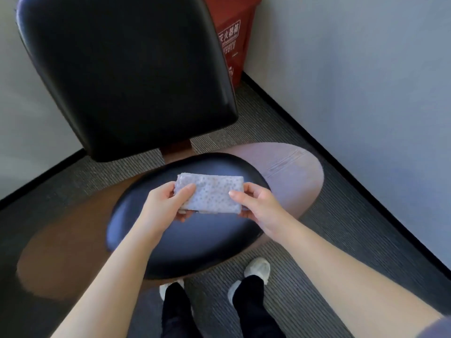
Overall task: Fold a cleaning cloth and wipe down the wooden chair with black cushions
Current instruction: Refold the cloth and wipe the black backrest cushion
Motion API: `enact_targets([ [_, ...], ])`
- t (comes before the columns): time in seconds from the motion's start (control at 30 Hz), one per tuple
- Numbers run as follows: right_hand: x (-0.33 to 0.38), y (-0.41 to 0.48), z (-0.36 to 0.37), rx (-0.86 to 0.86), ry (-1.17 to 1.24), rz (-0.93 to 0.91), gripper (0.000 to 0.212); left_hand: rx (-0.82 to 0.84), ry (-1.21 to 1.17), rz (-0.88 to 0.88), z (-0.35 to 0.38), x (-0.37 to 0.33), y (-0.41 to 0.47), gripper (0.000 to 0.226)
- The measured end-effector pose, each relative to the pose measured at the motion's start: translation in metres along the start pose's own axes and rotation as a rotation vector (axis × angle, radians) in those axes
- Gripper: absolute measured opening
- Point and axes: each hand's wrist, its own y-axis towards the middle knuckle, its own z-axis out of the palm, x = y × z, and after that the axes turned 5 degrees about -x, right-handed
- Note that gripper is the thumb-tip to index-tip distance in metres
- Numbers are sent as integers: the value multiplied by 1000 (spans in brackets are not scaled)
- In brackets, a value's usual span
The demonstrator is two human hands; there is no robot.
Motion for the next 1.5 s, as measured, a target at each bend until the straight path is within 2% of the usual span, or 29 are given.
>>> enact_targets([
  [0.17, 33, 26, -40, -22, 34, 55, 5, -25, -132, -27, 46, -21, 11, 15],
  [0.27, 47, 42, -50, -16, 180, 51, 2, -25, -224, -58, 67, -31, 24, 13],
  [0.5, 76, 101, -80, 26, 418, 60, 18, -131, -427, -190, 128, -53, 64, 8],
  [0.7, 129, 152, -125, 156, 283, 120, 17, -339, -560, -262, 185, -78, 92, 6],
  [0.87, 163, 172, -147, 150, 208, 127, 15, -379, -630, -281, 212, -109, 103, 8],
  [0.93, 182, 185, -146, 130, 136, 69, 9, -432, -649, -270, 217, -122, 113, 7],
  [1.0, 193, 205, -144, 36, 14, -41, 3, -479, -614, -247, 215, -131, 125, 13],
  [1.13, 223, 265, -121, -98, -321, -255, 5, -613, -531, -150, 200, -156, 173, 23],
  [1.23, 262, 309, -86, -34, -384, -358, 2, -726, -401, -73, 177, -181, 209, 34],
  [1.3, 297, 338, -61, -5, -394, -450, 8, -808, -345, -44, 162, -202, 233, 37],
  [1.5, 383, 373, 5, 80, -356, -804, 17, -883, -319, 34, 127, -259, 279, 50],
])
